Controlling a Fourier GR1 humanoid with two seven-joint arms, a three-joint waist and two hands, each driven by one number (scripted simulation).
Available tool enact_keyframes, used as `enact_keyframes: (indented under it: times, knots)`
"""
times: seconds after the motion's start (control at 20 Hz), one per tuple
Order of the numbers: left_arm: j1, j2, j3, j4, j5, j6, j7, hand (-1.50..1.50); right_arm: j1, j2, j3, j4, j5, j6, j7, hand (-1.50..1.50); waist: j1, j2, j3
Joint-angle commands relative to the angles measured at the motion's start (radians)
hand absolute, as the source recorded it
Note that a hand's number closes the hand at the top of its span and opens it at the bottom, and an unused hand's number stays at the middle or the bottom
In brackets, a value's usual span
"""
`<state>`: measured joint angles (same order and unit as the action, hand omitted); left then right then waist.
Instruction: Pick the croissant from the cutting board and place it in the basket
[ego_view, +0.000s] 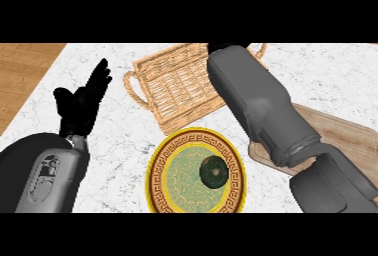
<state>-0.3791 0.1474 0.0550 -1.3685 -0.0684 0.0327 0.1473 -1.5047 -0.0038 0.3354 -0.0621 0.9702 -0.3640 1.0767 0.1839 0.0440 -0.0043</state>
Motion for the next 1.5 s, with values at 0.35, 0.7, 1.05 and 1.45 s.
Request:
enact_keyframes:
  times: [0.35,0.7,1.05,1.45]
  knots:
    - [0.012,0.016,0.016,-0.005,0.015,-0.015,0.005,0.00,0.051,0.004,0.030,-0.025,0.004,0.097,0.097,1.50,0.001,-0.004,0.000]
    - [-0.005,0.008,0.028,0.016,0.003,0.017,0.004,0.00,0.082,0.004,0.014,-0.043,-0.028,0.130,0.045,1.50,-0.032,-0.004,0.002]
    - [0.017,-0.003,0.002,-0.018,-0.005,0.009,0.005,0.00,0.102,0.004,0.004,-0.086,-0.072,0.158,0.088,1.50,-0.006,-0.009,0.002]
    - [0.007,0.001,0.003,-0.025,0.001,0.000,0.011,0.00,0.143,0.004,-0.030,-0.064,-0.127,0.137,0.116,1.50,-0.014,-0.003,0.002]
